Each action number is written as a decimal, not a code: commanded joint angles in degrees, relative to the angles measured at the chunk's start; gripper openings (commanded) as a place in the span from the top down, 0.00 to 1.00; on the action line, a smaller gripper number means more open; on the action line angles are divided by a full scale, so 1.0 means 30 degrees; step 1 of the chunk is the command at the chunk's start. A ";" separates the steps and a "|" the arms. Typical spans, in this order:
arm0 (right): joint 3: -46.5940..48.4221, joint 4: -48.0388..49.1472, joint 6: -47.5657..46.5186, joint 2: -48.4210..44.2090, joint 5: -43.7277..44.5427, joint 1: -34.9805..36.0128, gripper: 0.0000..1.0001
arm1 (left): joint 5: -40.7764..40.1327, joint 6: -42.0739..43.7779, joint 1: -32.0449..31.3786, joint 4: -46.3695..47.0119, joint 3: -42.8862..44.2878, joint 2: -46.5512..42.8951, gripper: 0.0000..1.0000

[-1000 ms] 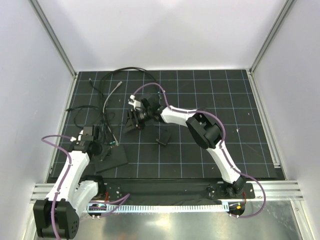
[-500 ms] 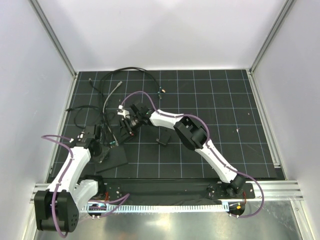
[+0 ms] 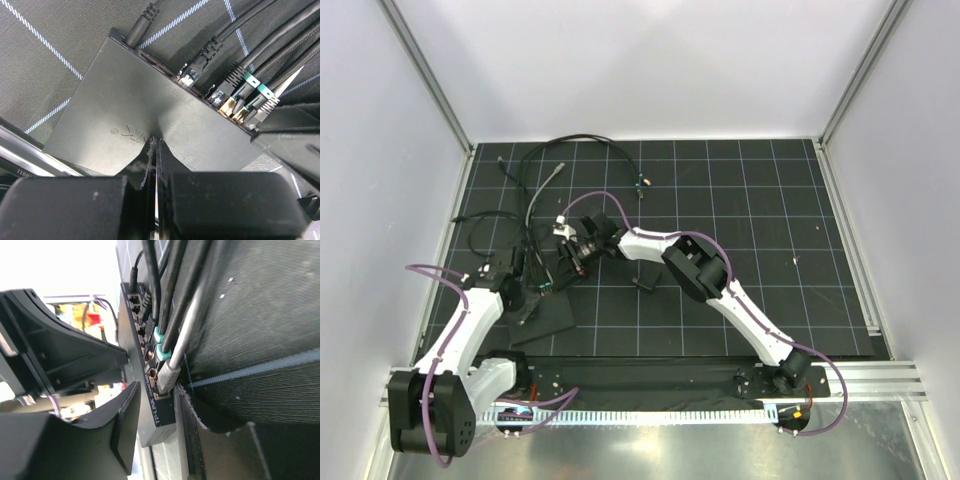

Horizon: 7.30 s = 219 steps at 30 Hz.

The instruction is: Pull the plug from the switch port

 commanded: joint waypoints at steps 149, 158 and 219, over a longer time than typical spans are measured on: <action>-0.1211 -1.4821 -0.8704 -0.6893 1.9635 0.1484 0.73 | -0.0416 -0.2018 -0.1366 0.0360 -0.0188 0.0009 0.60; -0.1359 -1.6047 -0.8674 -0.8003 2.0132 0.1513 0.99 | -0.0650 -0.2282 -0.1366 0.0770 -0.0481 0.0828 0.61; -1.6388 0.9976 1.0503 -1.5083 0.1588 -0.7944 0.99 | -0.1002 -0.2253 -0.1308 0.1387 -0.0744 0.1416 0.64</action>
